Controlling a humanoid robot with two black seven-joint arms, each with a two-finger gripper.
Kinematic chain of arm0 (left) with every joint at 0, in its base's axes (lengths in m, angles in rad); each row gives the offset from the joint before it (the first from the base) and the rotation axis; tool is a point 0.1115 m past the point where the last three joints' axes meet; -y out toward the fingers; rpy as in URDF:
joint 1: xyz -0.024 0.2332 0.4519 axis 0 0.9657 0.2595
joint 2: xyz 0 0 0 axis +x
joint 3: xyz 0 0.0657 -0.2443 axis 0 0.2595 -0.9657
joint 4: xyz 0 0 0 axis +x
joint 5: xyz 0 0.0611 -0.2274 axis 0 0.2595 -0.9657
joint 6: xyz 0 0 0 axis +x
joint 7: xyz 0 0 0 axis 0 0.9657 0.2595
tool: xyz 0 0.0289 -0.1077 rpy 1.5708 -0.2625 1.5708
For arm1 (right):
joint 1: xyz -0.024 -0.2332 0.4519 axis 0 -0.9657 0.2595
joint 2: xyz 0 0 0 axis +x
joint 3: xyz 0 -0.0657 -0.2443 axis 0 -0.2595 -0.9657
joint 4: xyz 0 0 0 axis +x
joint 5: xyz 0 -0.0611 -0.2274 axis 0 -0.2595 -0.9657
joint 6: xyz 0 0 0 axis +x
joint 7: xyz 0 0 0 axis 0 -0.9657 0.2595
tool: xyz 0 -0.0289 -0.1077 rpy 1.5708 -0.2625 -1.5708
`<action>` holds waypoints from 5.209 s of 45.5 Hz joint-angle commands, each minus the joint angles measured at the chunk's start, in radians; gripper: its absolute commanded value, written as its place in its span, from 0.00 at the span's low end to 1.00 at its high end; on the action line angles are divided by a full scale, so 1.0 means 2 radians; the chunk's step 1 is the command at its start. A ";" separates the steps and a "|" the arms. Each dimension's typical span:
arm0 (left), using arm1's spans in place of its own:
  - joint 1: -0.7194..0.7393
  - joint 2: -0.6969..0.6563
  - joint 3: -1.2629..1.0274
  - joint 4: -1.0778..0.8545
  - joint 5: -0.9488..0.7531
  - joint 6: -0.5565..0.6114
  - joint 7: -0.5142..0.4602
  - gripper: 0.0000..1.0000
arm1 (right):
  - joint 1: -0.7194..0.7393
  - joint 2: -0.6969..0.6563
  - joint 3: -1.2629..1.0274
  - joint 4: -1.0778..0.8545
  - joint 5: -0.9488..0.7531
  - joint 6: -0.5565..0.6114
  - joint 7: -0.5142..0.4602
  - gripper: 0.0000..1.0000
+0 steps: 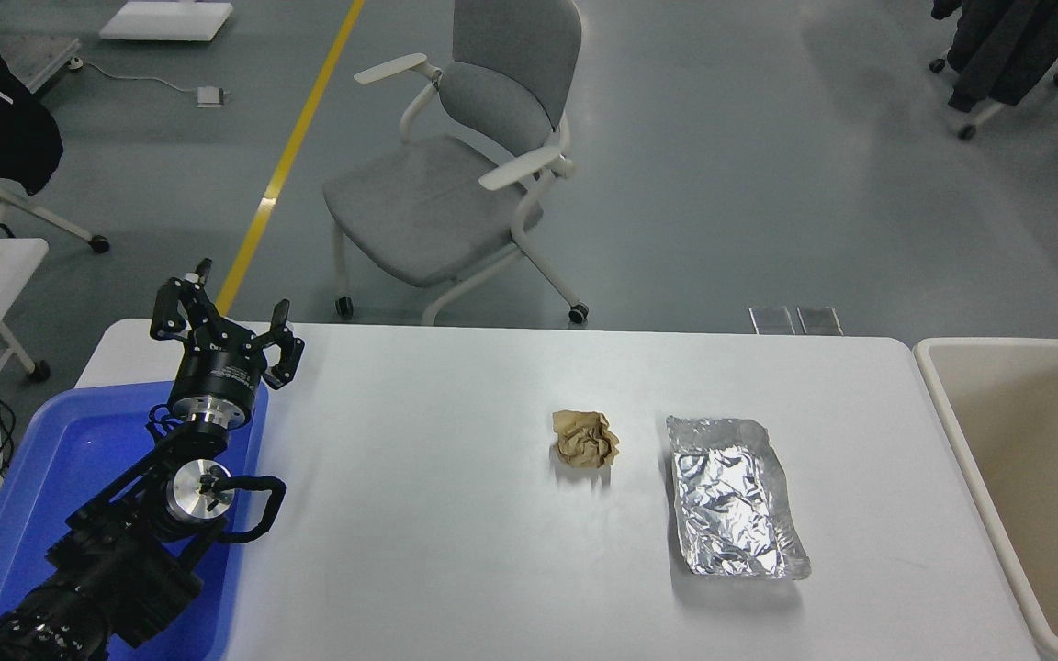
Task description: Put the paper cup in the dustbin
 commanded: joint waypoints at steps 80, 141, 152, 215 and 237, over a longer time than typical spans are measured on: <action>-0.001 0.000 0.000 0.000 0.000 0.000 0.000 1.00 | 0.075 0.106 0.281 -0.152 0.197 0.004 -0.318 1.00; 0.000 -0.001 0.000 0.000 0.000 0.000 -0.001 1.00 | 0.182 0.160 0.220 0.036 0.058 0.256 -0.265 1.00; 0.000 0.000 0.000 0.000 0.000 0.000 -0.001 1.00 | 0.166 0.139 0.227 0.188 -0.042 0.113 -0.210 1.00; 0.000 0.000 0.000 0.000 0.000 0.000 -0.001 1.00 | 0.119 0.411 0.369 0.010 -0.040 0.008 -0.144 0.98; 0.000 0.000 0.000 0.000 0.000 0.000 -0.001 1.00 | 0.134 0.434 0.369 -0.023 0.111 0.014 -0.143 1.00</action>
